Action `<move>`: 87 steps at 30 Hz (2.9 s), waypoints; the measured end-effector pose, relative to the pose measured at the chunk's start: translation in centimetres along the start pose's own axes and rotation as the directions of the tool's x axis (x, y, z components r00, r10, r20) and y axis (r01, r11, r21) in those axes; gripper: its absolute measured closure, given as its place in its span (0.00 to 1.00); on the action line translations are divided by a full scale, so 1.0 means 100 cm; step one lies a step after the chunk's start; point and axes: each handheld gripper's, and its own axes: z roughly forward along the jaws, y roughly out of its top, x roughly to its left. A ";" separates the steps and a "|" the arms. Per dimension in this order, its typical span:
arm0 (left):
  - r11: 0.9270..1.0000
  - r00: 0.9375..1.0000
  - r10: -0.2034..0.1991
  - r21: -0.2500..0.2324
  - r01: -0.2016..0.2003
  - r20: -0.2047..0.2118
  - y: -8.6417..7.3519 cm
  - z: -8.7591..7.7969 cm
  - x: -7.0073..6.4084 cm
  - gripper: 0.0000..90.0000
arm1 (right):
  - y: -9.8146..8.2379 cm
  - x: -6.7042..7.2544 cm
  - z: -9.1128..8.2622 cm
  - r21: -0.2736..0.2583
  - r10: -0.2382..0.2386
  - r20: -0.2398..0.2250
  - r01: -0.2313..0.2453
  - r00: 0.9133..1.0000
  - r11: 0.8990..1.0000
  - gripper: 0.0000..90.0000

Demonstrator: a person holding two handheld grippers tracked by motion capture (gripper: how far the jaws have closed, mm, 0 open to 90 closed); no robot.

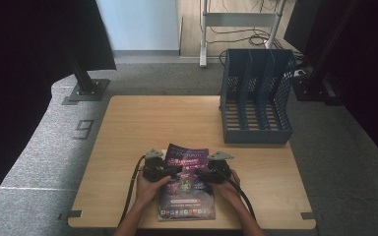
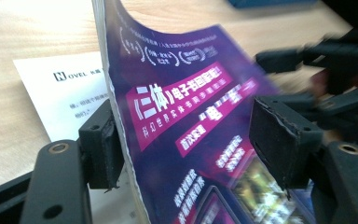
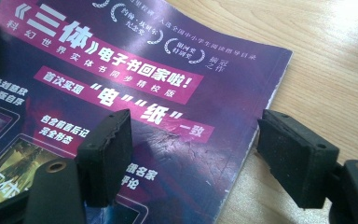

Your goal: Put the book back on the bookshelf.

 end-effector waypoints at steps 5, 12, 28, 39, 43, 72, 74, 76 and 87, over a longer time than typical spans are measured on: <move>1.000 1.000 -0.009 0.005 0.009 -0.020 0.001 0.001 0.004 0.38 | 0.000 0.000 0.000 0.001 -0.001 -0.001 0.001 1.000 1.000 0.29; 0.999 0.999 0.020 0.029 -0.019 -0.045 0.005 0.007 0.006 0.45 | 0.000 -0.001 0.000 0.001 -0.004 -0.003 0.004 1.000 1.000 0.29; 0.996 0.995 0.068 0.064 -0.063 -0.077 0.006 0.020 0.004 0.65 | 0.000 -0.001 0.000 0.001 -0.003 -0.004 0.003 1.000 1.000 0.29; 0.999 0.998 0.044 -0.025 -0.045 -0.042 0.001 0.017 0.006 0.88 | 0.000 -0.001 0.000 0.002 -0.003 -0.008 0.003 1.000 1.000 0.29; 0.997 0.999 0.052 -0.062 -0.053 -0.012 0.001 0.013 0.005 0.95 | 0.000 -0.002 0.000 0.002 -0.003 -0.011 0.003 1.000 1.000 0.29; 0.973 0.985 0.161 -0.175 -0.148 0.062 0.014 -0.011 -0.015 0.98 | 0.007 -0.020 -0.013 -0.068 0.024 -0.054 -0.027 0.998 0.997 0.28; 0.973 0.984 0.163 -0.178 -0.150 0.065 0.014 -0.012 -0.016 0.98 | 0.007 -0.021 -0.012 -0.070 0.025 -0.065 -0.030 0.998 0.997 0.28; 0.971 0.983 0.172 -0.180 -0.157 0.066 0.016 -0.013 -0.018 0.98 | 0.007 -0.022 -0.012 -0.076 0.033 -0.076 -0.038 0.997 0.996 0.28; 0.960 0.973 0.216 -0.201 -0.196 0.085 0.020 -0.017 -0.029 0.98 | 0.009 -0.027 -0.012 -0.084 0.075 -0.122 -0.086 0.990 0.993 0.26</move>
